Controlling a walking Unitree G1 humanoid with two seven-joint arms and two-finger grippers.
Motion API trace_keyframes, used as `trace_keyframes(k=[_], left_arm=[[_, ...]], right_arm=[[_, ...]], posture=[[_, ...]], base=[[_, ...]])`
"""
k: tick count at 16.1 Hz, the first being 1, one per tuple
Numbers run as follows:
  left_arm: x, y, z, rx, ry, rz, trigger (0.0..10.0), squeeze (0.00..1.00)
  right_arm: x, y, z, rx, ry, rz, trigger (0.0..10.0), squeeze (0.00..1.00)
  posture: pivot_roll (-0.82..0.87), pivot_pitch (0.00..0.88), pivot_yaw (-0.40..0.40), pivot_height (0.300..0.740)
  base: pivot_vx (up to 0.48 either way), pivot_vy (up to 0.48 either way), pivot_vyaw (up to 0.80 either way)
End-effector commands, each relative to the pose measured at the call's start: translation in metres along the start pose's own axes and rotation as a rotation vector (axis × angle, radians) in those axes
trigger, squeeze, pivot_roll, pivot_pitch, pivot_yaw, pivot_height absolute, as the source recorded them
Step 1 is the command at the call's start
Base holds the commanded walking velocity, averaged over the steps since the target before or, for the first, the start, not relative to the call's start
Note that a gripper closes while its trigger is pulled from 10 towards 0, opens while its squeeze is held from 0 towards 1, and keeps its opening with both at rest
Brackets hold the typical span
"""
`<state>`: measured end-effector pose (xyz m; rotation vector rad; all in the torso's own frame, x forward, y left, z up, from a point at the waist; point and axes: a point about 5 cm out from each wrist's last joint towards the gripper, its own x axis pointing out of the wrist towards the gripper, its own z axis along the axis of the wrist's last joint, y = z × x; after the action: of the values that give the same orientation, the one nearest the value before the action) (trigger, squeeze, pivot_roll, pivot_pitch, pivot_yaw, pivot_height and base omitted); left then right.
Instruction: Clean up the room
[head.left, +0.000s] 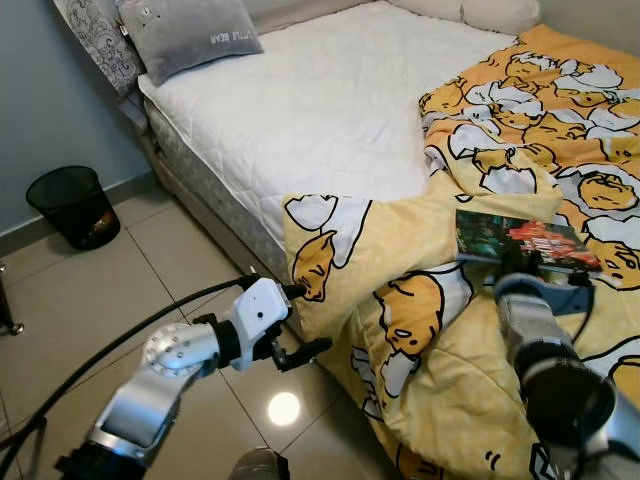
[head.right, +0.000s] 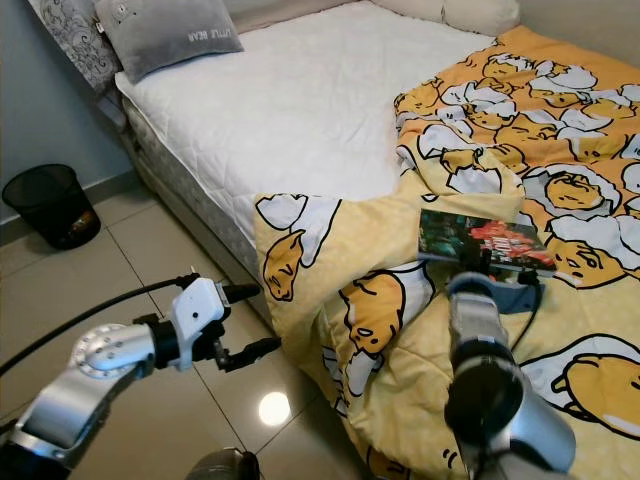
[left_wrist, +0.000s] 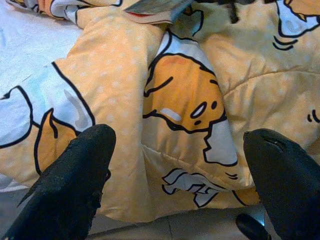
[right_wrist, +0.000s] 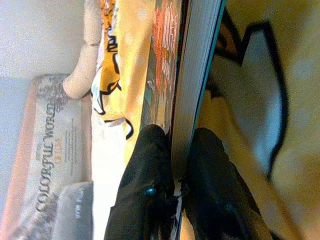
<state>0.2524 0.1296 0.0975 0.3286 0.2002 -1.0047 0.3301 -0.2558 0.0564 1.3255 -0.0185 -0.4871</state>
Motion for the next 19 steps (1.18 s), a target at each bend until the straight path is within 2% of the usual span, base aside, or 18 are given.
trace_keyframes(k=[1,3,4,5,6,7,9,10,11,12,13,14,15,16,17,19], left_arm=[[-0.001,0.008,-0.001,-0.011,-0.011,0.069,10.0,0.81],[-0.001,0.010,-0.004,-0.032,-0.017,0.112,10.0,0.80],[-0.004,0.013,-0.005,-0.113,-0.063,0.219,10.0,0.80],[-0.005,0.013,-0.005,-0.131,-0.072,0.244,10.0,0.80],[-0.008,0.012,-0.009,-0.176,-0.077,0.303,10.0,0.80],[-0.011,0.010,-0.015,-0.189,-0.043,0.359,10.0,0.71],[-0.013,0.009,-0.021,-0.214,-0.012,0.439,10.0,0.67],[-0.015,0.007,-0.024,-0.228,0.003,0.476,10.0,0.52],[-0.015,0.006,-0.023,-0.226,-0.002,0.488,10.0,0.52],[-0.017,0.006,-0.021,-0.218,-0.015,0.499,10.0,0.40],[-0.018,0.006,-0.017,-0.207,-0.048,0.526,10.0,0.10],[-0.020,0.010,-0.018,-0.210,-0.044,0.604,10.0,0.00],[-0.022,0.012,-0.019,-0.214,-0.043,0.629,10.0,0.00],[-0.024,0.016,-0.018,-0.251,-0.057,0.684,10.0,0.00],[-0.023,0.018,-0.018,-0.258,-0.056,0.696,10.0,0.00],[-0.018,0.020,-0.016,-0.222,-0.044,0.679,10.0,0.00]], right_arm=[[0.000,0.004,0.011,-0.087,-0.022,0.077,0.0,0.00],[-0.003,0.002,0.017,-0.132,-0.040,0.094,0.0,0.00],[-0.010,0.004,0.027,-0.284,-0.082,0.143,0.0,0.00],[-0.013,0.006,0.028,-0.338,-0.088,0.165,0.0,0.00],[-0.025,0.015,0.031,-0.509,-0.112,0.252,0.0,0.00],[-0.038,0.018,0.034,-0.687,-0.171,0.273,0.0,0.00],[-0.054,0.017,0.035,-0.835,-0.244,0.264,0.0,0.00],[-0.064,0.016,0.033,-0.907,-0.272,0.246,0.0,0.00],[-0.069,0.017,0.031,-0.929,-0.282,0.235,0.0,0.00],[-0.073,0.016,0.029,-0.972,-0.297,0.203,0.0,0.00],[-0.080,0.012,0.021,-1.006,-0.275,0.139,10.0,0.00],[-0.082,0.002,0.006,-1.123,-0.214,0.088,10.0,0.00],[-0.084,0.005,0.002,-1.148,-0.221,0.113,10.0,0.00],[-0.081,0.010,-0.009,-1.227,-0.166,0.116,10.0,0.00],[-0.079,0.007,-0.012,-1.209,-0.133,0.086,10.0,0.00],[-0.079,0.006,-0.009,-1.267,-0.175,0.059,10.0,0.00]], posture=[[0.05,0.000,0.013,0.740],[0.03,0.000,0.022,0.740],[0.02,0.000,0.018,0.740],[0.02,0.000,0.017,0.740],[0.02,0.000,0.013,0.740],[0.02,0.000,0.009,0.740],[0.01,0.000,0.014,0.740],[0.01,0.000,0.023,0.740],[0.00,0.000,0.030,0.740],[-0.01,0.000,0.031,0.740],[0.00,0.000,0.014,0.740],[0.02,0.000,-0.021,0.740],[0.02,0.000,-0.028,0.740],[0.02,0.000,-0.032,0.740],[0.02,0.000,-0.029,0.740],[0.03,0.000,-0.030,0.740]], base=[[0.000,0.000,0.00],[0.000,0.000,0.00],[0.000,0.000,0.00],[0.000,0.000,0.00],[0.000,0.000,0.00],[0.000,0.000,0.00],[0.000,0.000,0.00],[0.000,0.000,0.00],[0.000,0.000,0.00],[0.000,0.000,0.00],[0.000,0.000,0.00],[0.000,0.000,0.00],[0.000,0.000,0.00],[0.000,0.000,0.00],[0.000,0.000,-0.80],[0.000,0.000,-0.79]])
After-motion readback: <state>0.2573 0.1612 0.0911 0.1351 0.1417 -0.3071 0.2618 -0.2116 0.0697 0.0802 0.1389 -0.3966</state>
